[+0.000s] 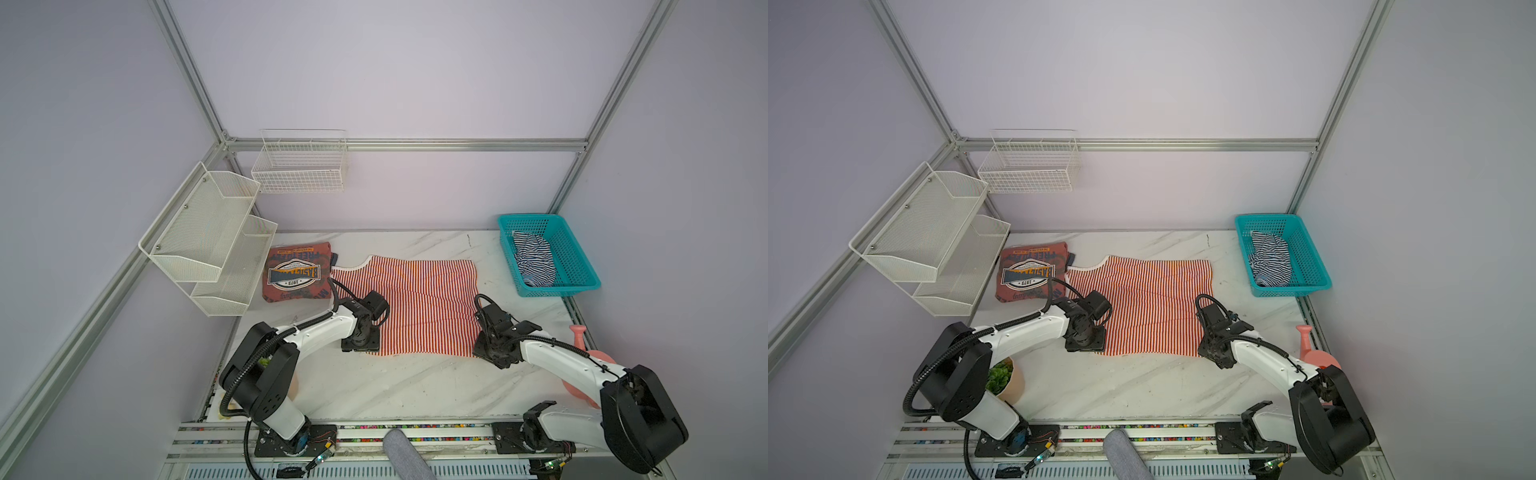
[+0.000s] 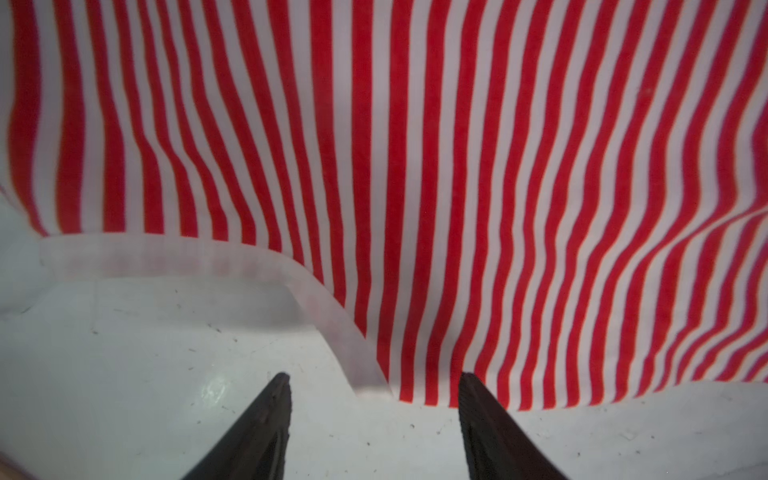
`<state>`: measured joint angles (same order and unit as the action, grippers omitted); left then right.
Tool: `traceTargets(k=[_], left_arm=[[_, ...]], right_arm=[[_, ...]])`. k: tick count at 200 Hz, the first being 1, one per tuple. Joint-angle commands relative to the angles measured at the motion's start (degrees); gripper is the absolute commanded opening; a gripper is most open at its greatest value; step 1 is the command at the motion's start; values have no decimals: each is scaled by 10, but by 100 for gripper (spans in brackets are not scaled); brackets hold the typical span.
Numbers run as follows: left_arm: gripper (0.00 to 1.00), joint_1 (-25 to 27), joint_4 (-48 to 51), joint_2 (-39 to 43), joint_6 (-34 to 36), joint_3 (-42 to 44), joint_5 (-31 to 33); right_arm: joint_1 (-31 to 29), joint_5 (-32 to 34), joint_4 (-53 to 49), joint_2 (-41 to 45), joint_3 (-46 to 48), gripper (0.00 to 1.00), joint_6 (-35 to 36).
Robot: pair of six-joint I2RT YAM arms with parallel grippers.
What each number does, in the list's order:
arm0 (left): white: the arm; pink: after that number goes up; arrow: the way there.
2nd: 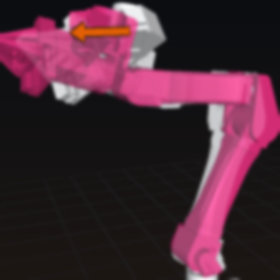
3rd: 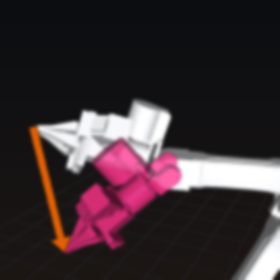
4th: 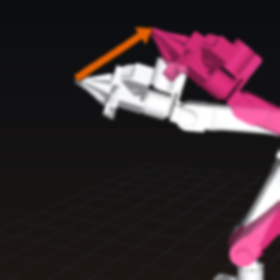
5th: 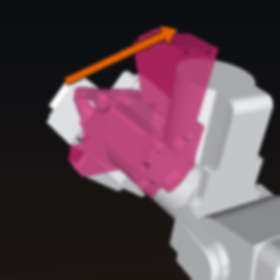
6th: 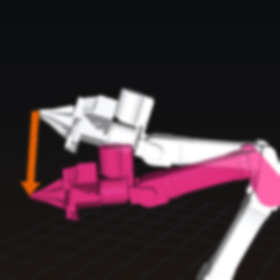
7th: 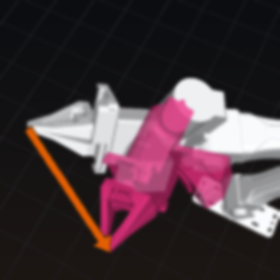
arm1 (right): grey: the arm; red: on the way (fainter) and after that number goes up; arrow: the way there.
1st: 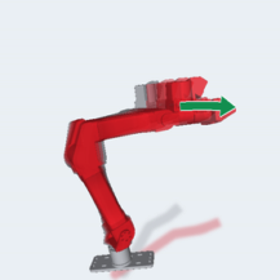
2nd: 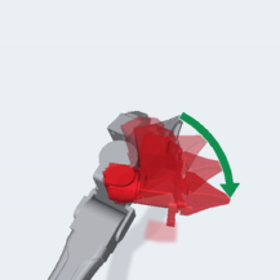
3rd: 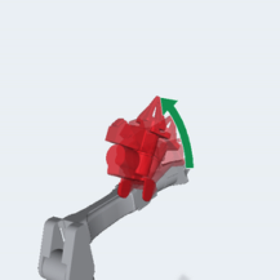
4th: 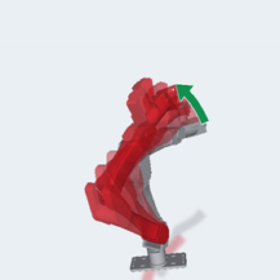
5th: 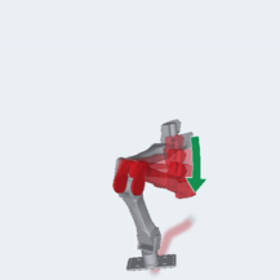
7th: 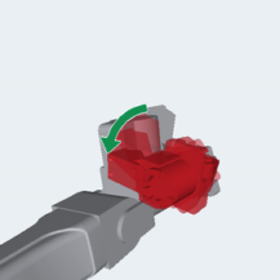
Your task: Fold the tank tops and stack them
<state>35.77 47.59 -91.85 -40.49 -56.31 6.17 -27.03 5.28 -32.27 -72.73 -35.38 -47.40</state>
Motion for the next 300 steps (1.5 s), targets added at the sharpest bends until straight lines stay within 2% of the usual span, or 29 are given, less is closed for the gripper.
traceTargets(k=[1, 38, 87, 136, 183, 194, 228, 300], left_arm=[[63, 3, -18, -4, -19, 16, -12], [63, 4, -22, -14, -24, 19, -12], [58, 13, -28, -28, -28, 21, -17], [44, 16, -35, -45, -32, 28, -14], [24, 17, -35, -35, -35, 33, -15], [19, 18, -34, -28, -35, 33, -16], [0, 18, -21, -9, -32, 26, -18], [0, 18, 42, 20, -2, -54, 24]], right_arm=[[-2, 15, 5, -8, 2, 52, -20], [-1, 28, -4, -7, 13, 54, -36], [-1, 35, -9, -13, 10, 54, -40], [-1, 32, -8, -19, 9, 36, -30], [-1, 23, -5, -15, 11, 9, -30], [-2, 21, -4, -14, 10, 0, -28], [-1, 23, -20, 1, -5, 0, -22], [-1, 46, -82, 46, -84, 0, -18]])
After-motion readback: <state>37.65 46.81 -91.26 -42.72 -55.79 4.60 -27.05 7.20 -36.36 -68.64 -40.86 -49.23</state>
